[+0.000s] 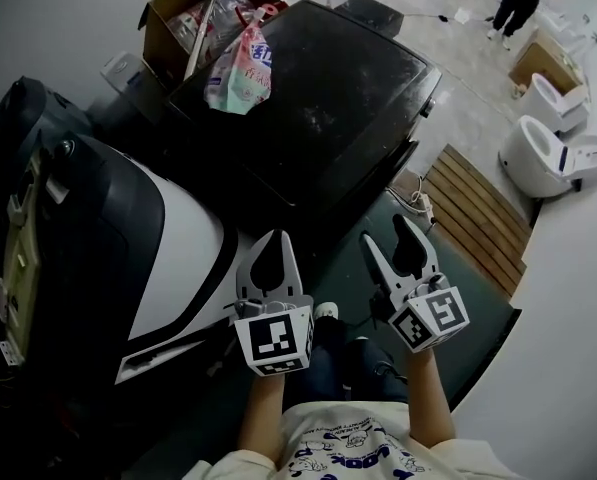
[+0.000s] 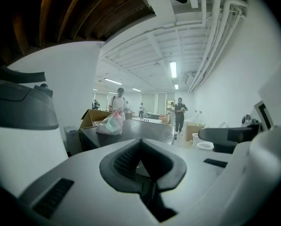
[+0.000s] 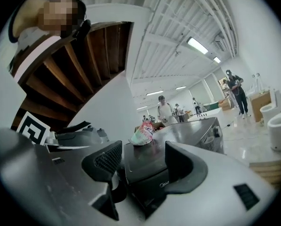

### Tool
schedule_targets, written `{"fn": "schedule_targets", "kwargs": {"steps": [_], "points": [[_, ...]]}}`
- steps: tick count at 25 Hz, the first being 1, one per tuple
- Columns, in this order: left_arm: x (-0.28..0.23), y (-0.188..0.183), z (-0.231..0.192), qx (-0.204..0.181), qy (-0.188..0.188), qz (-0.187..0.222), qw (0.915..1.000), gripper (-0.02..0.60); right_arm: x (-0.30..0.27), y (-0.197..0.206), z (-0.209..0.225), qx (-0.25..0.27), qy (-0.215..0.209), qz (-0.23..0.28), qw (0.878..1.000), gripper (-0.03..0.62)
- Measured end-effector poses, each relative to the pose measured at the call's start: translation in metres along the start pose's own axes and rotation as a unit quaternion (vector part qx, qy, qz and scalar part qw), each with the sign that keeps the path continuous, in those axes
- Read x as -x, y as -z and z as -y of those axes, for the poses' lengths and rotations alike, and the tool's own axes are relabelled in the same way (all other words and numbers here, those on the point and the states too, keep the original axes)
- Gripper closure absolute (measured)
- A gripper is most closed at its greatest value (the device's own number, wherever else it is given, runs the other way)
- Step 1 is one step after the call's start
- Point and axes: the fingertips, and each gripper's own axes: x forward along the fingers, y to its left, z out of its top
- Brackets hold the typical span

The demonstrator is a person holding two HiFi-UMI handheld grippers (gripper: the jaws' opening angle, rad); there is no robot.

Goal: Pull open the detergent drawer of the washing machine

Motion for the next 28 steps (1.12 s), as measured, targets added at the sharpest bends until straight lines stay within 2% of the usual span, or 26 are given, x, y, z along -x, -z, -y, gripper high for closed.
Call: {"fn": "schedule_targets", "kwargs": {"steps": [9,17,19,23,28], "points": [[-0.02,0.03,0.003,-0.007,-0.015,-0.01,0.9998,0.566,-0.01,0.035,0.028,-0.119,-0.044,0.011,0.992,0.313],[-0.041,0.057,0.006,0.01,-0.028,-0.004,0.9995,0.566,-0.027,0.071,0.055,-0.232,-0.077,0.016,0.97,0.326],[-0.045,0.066,0.006,0.006,-0.028,-0.016,0.9995,0.566,-0.032,0.081,0.059,-0.248,-0.08,0.014,0.965,0.326],[-0.055,0.078,0.007,0.026,-0.036,-0.009,0.999,0.566,-0.043,0.102,0.064,-0.271,-0.089,0.005,0.959,0.326],[-0.064,0.099,0.009,0.004,-0.029,-0.035,0.999,0.566,-0.052,0.127,0.069,-0.311,-0.111,-0.004,0.944,0.327]]}}
